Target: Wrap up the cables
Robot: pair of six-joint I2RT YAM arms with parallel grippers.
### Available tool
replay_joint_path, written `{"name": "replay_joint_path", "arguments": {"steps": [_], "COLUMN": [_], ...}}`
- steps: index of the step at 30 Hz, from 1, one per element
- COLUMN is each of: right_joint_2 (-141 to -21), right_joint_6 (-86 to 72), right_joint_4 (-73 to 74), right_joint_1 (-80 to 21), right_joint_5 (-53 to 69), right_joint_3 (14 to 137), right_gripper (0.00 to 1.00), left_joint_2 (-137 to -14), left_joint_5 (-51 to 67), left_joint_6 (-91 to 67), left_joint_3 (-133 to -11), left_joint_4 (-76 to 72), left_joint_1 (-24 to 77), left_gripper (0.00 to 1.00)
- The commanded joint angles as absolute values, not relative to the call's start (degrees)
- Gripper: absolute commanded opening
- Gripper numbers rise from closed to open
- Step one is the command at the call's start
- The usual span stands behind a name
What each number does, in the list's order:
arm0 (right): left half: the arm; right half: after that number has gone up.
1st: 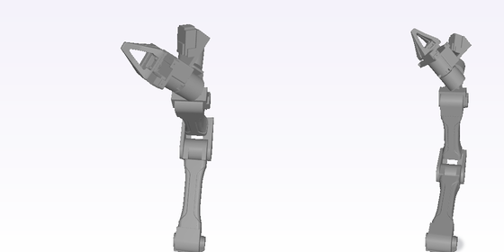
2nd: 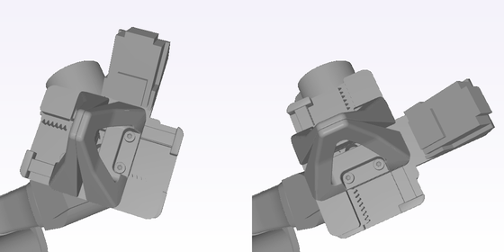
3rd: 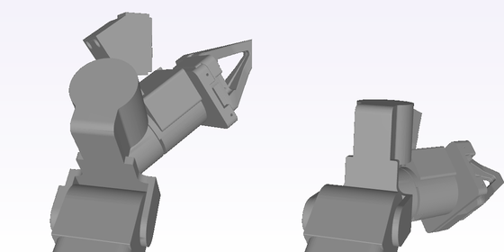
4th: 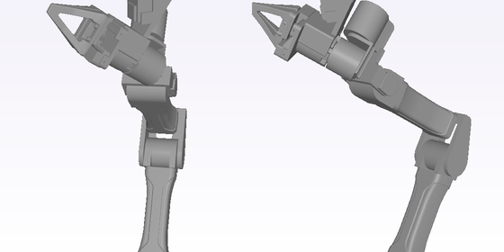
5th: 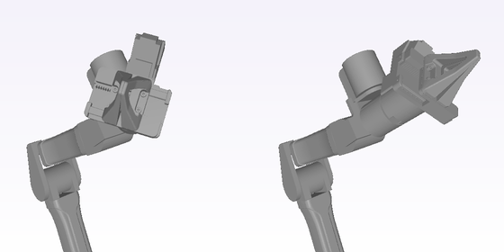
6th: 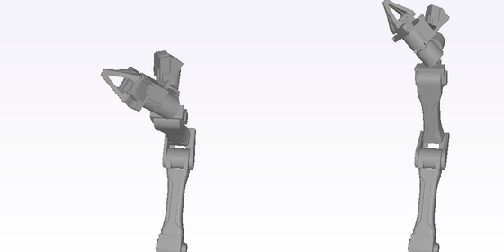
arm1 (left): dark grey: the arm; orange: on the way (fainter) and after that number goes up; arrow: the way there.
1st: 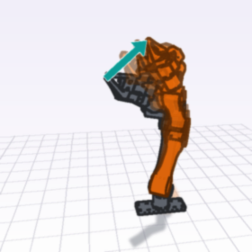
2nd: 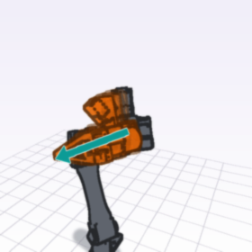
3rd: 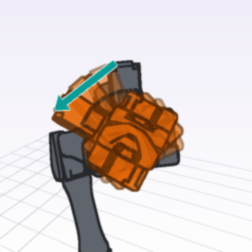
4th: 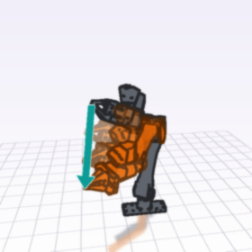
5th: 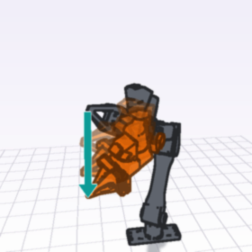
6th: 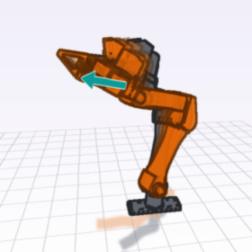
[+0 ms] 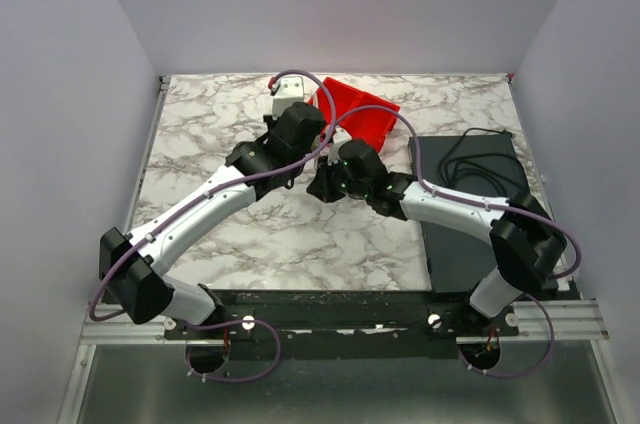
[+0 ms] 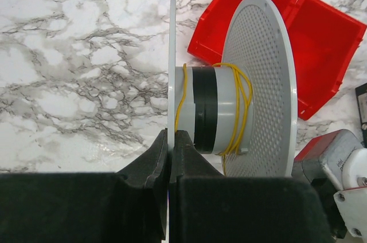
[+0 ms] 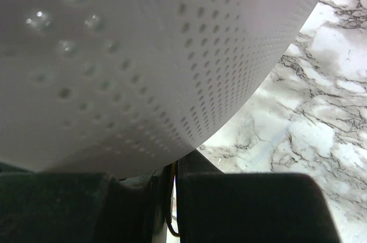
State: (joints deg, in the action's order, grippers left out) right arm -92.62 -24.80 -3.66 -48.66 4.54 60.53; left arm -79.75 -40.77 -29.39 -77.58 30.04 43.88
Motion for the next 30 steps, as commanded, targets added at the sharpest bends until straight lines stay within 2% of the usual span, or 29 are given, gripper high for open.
{"name": "replay_joint_path", "arguments": {"steps": [1, 4, 11, 30], "right_joint_2": [-94.04, -93.83, -91.08, -87.71], "right_joint_6": [-24.37, -25.42, -27.00, -28.60], "right_joint_4": [-4.10, -5.04, -10.92, -10.27], "right_joint_1": [-48.78, -48.78, -48.78, -48.74], "right_joint_5": [4.36, 5.19, 10.20, 10.41], "right_joint_3": [62.23, 61.60, 56.57, 53.17], "right_gripper": [0.10, 0.10, 0.18, 0.22], "left_joint_2": [-81.56, -82.56, -82.40, -82.60], "left_joint_5": [-42.93, -42.50, -41.40, -40.46], "left_joint_6": [-27.25, -27.15, -26.46, -24.20], "left_joint_3": [-80.71, -81.45, -81.90, -81.81], "left_joint_4": [29.28, 30.29, 31.36, 31.97], "left_joint_1": [45.33, 45.46, 45.40, 45.41], "left_gripper": [0.00, 0.00, 0.00, 0.00]}}
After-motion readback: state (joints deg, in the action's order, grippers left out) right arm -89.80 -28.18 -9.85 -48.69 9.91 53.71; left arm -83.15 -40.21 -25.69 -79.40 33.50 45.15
